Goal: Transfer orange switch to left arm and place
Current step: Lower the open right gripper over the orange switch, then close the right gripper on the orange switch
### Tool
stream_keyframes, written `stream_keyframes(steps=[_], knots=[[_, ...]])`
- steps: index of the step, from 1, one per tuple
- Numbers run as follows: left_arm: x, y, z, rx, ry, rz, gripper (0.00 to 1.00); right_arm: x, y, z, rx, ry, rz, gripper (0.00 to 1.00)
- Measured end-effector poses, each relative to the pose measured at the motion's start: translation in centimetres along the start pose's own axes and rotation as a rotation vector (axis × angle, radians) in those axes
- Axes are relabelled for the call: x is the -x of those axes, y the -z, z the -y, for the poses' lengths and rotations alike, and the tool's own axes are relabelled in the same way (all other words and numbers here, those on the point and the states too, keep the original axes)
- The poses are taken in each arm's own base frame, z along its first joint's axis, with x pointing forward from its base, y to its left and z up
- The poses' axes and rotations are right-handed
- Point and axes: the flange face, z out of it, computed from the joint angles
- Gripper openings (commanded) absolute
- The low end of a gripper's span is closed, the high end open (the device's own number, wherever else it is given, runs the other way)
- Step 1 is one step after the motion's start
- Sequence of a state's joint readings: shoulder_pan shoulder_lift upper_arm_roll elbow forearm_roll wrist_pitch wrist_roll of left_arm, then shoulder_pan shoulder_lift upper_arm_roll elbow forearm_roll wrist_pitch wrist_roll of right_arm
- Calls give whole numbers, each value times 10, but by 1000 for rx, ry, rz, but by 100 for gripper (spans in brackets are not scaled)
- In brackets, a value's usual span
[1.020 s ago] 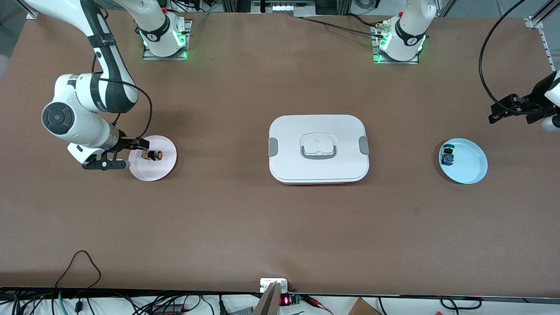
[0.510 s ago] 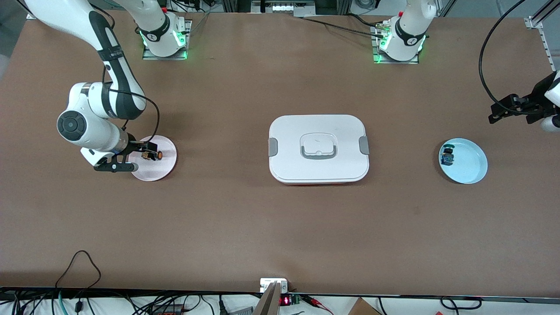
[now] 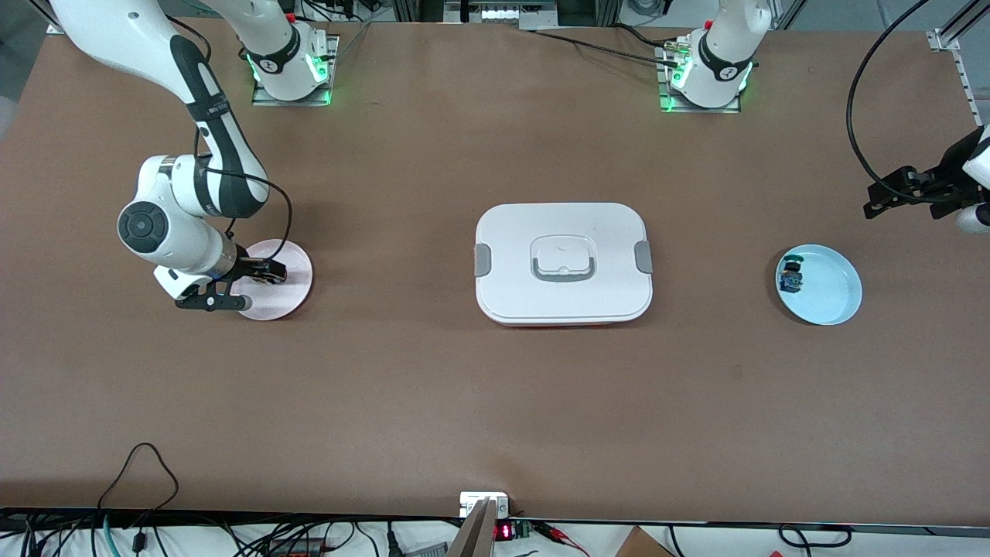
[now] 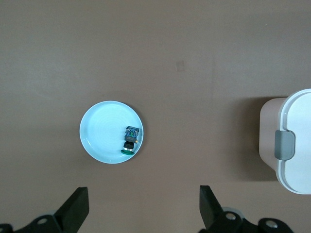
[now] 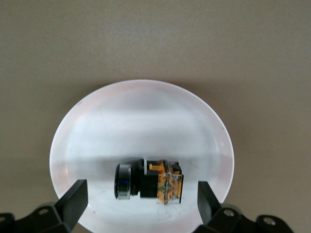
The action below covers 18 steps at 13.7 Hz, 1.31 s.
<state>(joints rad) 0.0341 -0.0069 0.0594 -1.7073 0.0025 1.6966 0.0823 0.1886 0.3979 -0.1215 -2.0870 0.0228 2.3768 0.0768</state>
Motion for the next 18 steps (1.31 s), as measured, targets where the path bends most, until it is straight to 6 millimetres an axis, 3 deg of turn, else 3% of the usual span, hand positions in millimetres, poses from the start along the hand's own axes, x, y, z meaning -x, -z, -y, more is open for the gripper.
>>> stream_keyframes(steps=[7, 18], knots=[[0, 0, 0, 0, 0, 0, 100, 1, -23, 4, 5, 2, 18, 100], [0, 0, 0, 0, 0, 0, 100, 7, -31, 0, 6, -8, 34, 100]])
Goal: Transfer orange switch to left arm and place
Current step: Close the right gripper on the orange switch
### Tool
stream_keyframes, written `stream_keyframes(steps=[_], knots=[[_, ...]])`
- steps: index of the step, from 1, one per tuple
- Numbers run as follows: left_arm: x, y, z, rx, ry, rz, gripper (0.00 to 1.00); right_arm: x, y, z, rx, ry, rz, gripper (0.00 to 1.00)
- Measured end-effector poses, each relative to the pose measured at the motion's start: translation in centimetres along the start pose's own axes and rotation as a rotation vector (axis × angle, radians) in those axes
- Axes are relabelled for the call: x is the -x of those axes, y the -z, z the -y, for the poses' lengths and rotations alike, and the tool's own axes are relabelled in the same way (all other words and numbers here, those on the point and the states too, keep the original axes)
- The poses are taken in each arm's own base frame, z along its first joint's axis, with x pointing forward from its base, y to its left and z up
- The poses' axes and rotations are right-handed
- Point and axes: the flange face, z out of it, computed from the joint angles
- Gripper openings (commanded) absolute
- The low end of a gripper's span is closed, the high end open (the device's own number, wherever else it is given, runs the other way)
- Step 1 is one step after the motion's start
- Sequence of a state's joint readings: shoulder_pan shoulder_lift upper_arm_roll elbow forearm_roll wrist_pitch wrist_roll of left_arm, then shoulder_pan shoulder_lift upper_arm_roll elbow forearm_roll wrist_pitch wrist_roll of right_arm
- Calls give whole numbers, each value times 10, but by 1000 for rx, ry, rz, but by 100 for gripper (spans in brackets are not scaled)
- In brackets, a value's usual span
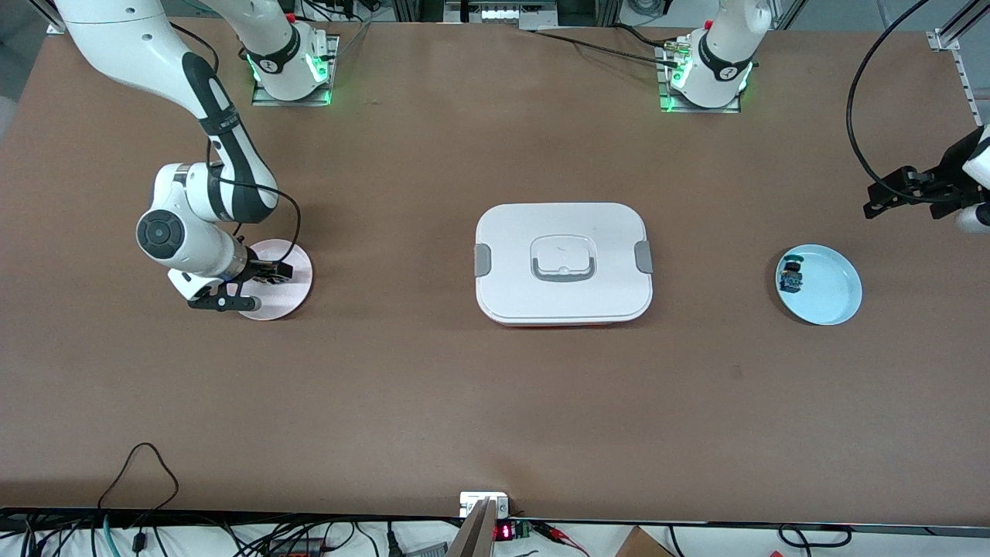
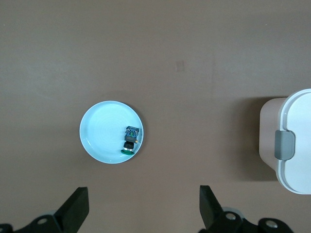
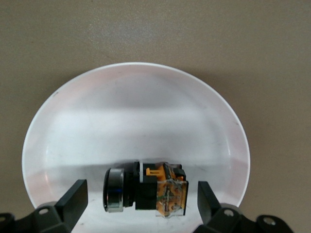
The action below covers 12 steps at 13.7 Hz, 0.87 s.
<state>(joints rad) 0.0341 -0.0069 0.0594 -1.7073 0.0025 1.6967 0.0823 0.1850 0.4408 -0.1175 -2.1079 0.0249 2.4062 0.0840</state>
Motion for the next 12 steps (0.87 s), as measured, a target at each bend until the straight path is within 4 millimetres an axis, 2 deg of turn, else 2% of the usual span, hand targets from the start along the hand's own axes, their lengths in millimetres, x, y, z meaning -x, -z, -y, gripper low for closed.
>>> stream_keyframes(steps=[12], knots=[[0, 0, 0, 0, 0, 0, 100, 9, -12, -1, 2, -2, 16, 100]])
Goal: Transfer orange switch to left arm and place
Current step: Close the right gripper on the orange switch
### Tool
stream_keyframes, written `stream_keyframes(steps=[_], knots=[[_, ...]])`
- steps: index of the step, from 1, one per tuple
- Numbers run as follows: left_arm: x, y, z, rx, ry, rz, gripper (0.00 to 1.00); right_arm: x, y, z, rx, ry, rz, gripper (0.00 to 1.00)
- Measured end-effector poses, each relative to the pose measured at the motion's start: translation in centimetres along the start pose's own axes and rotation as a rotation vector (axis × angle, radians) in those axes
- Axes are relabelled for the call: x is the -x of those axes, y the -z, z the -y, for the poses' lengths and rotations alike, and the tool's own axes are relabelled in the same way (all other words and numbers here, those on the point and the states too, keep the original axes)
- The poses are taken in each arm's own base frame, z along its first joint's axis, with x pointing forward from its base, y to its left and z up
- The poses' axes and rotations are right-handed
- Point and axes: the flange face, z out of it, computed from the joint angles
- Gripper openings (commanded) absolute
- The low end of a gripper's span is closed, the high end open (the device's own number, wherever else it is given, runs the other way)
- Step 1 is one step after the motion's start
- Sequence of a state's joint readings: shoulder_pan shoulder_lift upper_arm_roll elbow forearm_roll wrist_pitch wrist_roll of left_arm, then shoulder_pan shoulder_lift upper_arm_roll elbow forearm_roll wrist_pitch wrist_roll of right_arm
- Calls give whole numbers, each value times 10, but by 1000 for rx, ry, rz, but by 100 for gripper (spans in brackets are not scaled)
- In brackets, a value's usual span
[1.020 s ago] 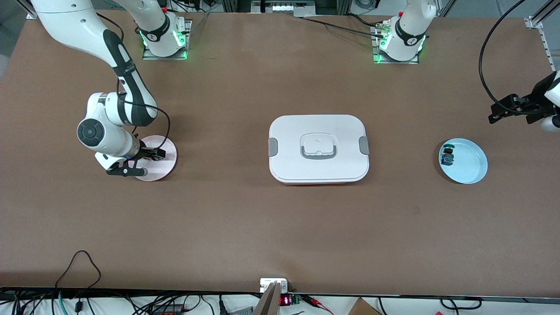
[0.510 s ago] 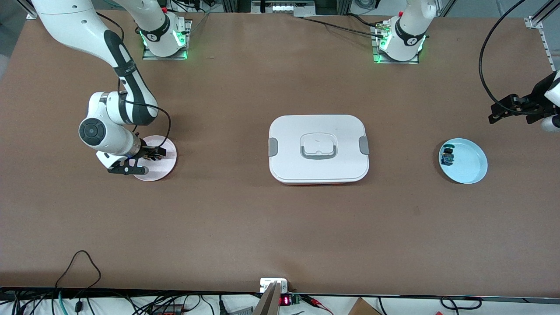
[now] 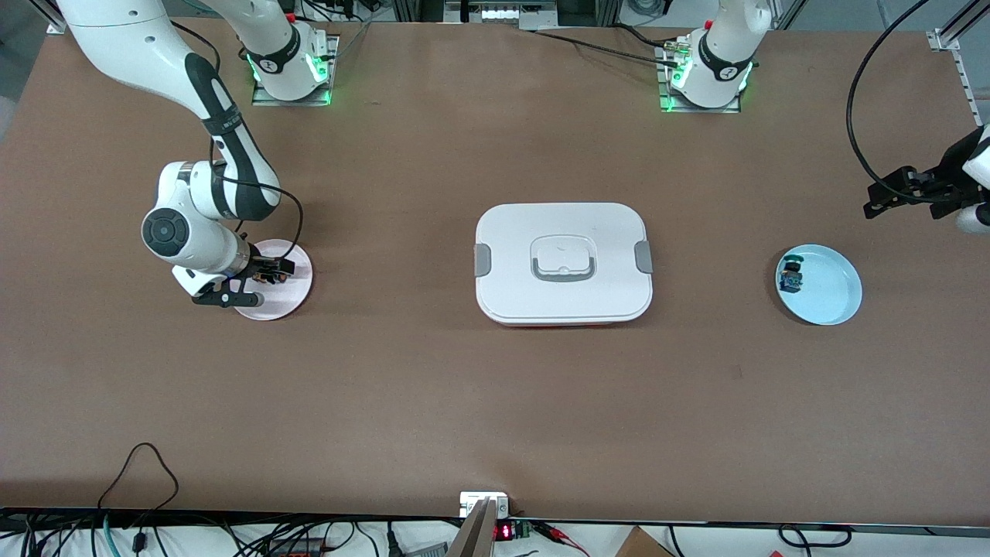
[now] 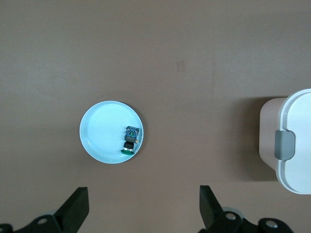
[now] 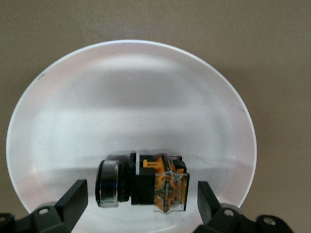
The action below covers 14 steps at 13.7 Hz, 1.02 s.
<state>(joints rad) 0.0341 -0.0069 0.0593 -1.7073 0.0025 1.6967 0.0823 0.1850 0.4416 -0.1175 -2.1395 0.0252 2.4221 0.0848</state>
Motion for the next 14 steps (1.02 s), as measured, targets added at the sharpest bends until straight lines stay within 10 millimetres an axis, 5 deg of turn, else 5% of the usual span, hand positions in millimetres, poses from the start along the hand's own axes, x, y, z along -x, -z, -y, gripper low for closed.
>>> stream_keyframes(steps=[6, 8, 14], knots=[[0, 0, -1, 0, -3, 0, 100, 1, -7, -1, 2, -3, 6, 99], [0, 0, -2, 0, -3, 0, 100, 0, -7, -4, -6, -17, 7, 72], [0, 0, -2, 0, -3, 0, 100, 0, -7, -5, -10, -22, 7, 27]])
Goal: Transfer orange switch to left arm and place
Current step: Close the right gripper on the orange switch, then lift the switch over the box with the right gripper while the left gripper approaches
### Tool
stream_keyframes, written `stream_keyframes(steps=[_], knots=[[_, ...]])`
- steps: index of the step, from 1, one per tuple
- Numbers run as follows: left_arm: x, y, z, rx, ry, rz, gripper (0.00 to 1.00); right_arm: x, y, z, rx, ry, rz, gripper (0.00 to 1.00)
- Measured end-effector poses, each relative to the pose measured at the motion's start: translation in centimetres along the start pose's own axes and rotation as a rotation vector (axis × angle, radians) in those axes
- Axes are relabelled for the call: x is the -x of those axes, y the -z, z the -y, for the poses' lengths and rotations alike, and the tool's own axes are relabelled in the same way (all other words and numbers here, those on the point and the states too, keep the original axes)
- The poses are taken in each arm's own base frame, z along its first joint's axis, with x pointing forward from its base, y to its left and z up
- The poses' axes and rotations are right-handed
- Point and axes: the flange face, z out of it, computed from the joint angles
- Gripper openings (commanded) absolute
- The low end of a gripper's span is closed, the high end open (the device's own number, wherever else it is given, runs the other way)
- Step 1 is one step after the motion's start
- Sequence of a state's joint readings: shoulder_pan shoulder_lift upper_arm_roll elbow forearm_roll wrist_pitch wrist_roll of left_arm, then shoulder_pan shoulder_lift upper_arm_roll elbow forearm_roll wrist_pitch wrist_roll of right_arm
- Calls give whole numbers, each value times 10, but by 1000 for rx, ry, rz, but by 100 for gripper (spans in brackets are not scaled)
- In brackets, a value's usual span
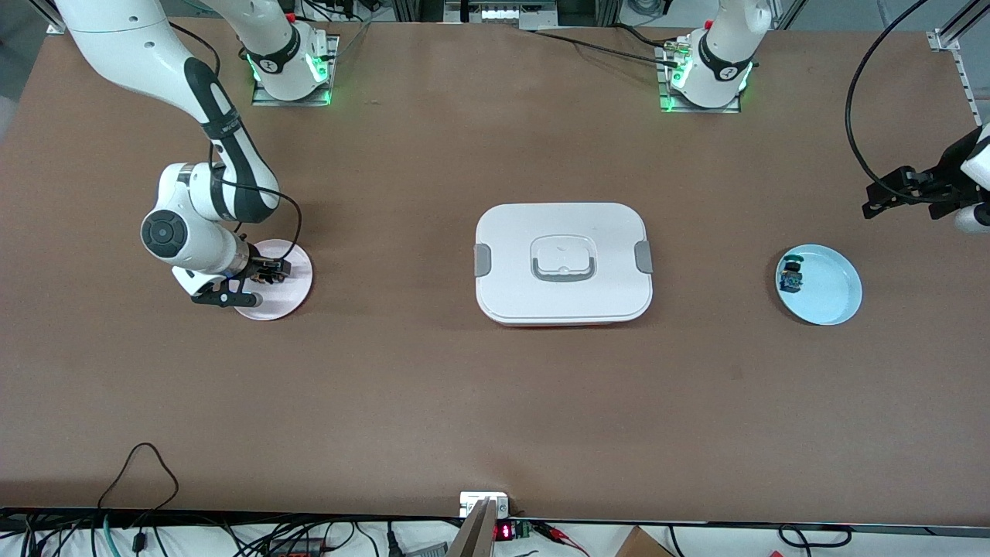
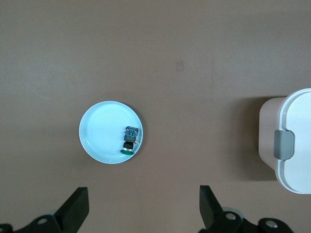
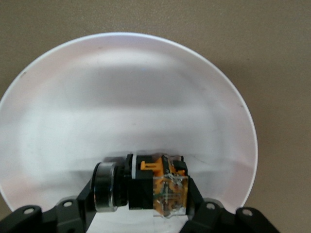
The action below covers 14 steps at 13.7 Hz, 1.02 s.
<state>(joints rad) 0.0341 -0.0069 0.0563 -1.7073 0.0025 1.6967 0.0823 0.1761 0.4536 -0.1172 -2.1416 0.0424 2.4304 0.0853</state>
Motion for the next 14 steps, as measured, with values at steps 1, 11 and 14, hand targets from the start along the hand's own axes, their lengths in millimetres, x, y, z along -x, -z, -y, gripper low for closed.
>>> stream_keyframes(steps=[1, 11, 14], knots=[[0, 0, 0, 0, 0, 0, 100, 0, 0, 1, 0, 2, 0, 23], [0, 0, 0, 0, 0, 0, 100, -14, 82, 44, -28, 142, 0, 1], [0, 0, 0, 0, 0, 0, 100, -19, 136, 61, -58, 206, 16, 0]])
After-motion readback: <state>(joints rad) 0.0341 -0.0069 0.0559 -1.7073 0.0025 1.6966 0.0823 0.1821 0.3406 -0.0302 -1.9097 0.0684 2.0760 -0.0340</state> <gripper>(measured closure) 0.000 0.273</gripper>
